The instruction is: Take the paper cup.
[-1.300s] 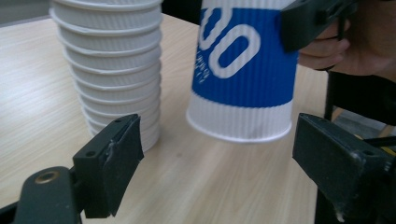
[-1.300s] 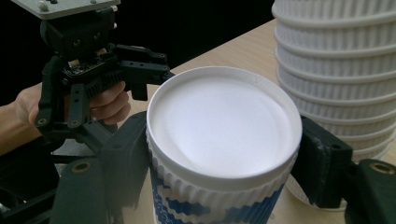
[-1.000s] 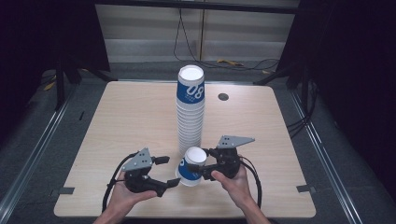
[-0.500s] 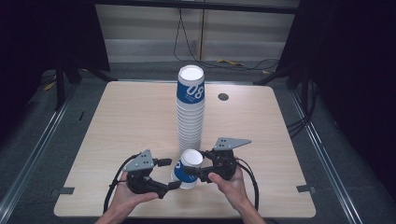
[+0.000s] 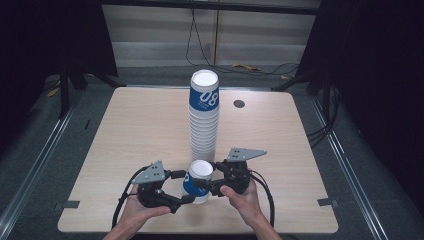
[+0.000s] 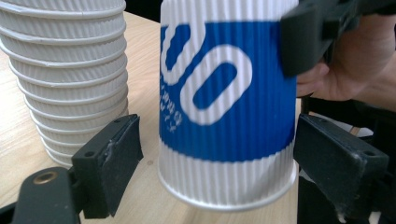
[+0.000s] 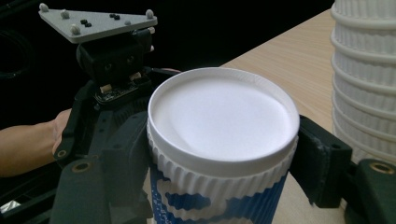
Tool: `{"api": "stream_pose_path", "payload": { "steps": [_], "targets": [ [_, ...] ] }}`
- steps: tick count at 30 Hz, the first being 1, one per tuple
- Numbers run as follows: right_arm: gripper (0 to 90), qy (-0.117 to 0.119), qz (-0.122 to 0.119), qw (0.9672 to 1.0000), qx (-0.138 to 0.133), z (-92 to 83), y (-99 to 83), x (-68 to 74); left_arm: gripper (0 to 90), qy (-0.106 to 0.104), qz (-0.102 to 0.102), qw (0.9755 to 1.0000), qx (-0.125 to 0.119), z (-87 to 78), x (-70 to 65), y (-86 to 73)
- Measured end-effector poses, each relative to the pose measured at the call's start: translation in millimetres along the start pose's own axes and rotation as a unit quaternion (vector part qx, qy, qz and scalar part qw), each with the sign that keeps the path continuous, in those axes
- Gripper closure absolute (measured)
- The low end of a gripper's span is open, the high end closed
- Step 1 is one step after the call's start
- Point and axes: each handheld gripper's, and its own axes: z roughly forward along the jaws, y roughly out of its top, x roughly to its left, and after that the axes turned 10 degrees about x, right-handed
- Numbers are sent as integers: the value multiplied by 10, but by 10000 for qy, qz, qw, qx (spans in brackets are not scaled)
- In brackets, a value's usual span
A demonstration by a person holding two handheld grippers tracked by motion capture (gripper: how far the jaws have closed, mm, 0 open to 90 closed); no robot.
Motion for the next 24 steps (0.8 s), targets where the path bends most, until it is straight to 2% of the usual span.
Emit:
{"api": "stream_pose_path", "payload": {
  "steps": [3,9,13,19,24],
  "targets": [
    [286,1,-3,10000,4,9,1,-2,156,15,-9,10000,-5,3,-5,-2],
    [287,27,-48,10000,-13,37,17,25,156,-84,-1,10000,-1,38,-27,-12],
    [287,56,-73,9999,-70,55,34,48,153,-72,-92,9999,-7,77,-32,-9],
    [287,58,-42,9998,-159,56,39,49,150,-20,-69,10000,8,123,-29,17],
    [287,56,-39,9998,-203,54,46,59,145,-60,-47,10000,7,133,-17,-1]
  ]
}}
